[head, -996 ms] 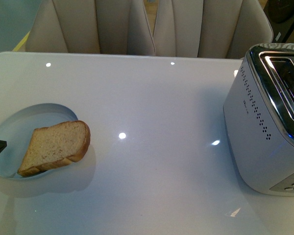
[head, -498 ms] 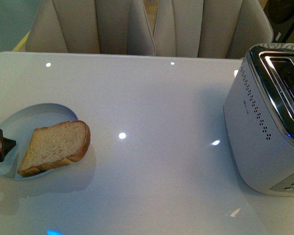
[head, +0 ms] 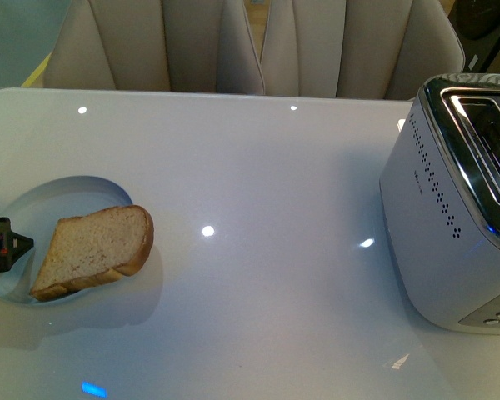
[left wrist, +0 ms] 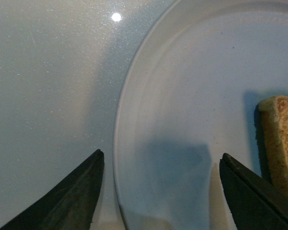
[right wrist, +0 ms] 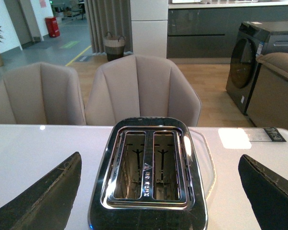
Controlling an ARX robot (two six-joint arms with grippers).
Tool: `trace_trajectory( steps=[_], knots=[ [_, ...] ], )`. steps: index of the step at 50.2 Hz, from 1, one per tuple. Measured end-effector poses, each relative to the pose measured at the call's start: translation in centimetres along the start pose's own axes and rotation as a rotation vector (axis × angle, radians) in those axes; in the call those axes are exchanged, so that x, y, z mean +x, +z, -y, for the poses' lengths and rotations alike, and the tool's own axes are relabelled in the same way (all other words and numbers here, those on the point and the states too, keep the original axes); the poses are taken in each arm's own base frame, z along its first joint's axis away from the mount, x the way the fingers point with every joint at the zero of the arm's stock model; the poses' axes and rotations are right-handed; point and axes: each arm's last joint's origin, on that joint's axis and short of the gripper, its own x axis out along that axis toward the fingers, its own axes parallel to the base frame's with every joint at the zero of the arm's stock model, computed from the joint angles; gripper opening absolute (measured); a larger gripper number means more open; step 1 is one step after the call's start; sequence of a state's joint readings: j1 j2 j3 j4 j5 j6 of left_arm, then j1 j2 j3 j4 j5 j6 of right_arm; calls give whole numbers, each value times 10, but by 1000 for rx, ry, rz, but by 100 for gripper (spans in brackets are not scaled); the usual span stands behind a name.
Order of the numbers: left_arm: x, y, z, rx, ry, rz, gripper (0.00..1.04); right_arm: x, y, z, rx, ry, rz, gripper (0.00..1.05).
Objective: Left arm holds plate, right arm toasts bread
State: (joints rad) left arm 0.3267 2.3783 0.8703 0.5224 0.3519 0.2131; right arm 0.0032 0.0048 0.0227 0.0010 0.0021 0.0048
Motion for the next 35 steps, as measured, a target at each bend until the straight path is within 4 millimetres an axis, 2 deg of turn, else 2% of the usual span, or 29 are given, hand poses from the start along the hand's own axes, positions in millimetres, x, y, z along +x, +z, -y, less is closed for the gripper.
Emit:
trace_trajectory(
  steps=[6,11,22,24,35],
  knots=[
    [1,-1,1,-3,-3,-5,56,0,0,0,0,0,0,96],
    [2,-2,1,-6,-1,-11,34,0,0,0,0,0,0,96],
    [2,-4,1,-34,-17,-18,7,0,0,0,0,0,0,96],
    [2,-3,1,-48,-24,-19,3,0,0,0,0,0,0,96],
    [-3,-5,0,-148,-53,-44,3,0,0,0,0,0,0,96]
  ],
)
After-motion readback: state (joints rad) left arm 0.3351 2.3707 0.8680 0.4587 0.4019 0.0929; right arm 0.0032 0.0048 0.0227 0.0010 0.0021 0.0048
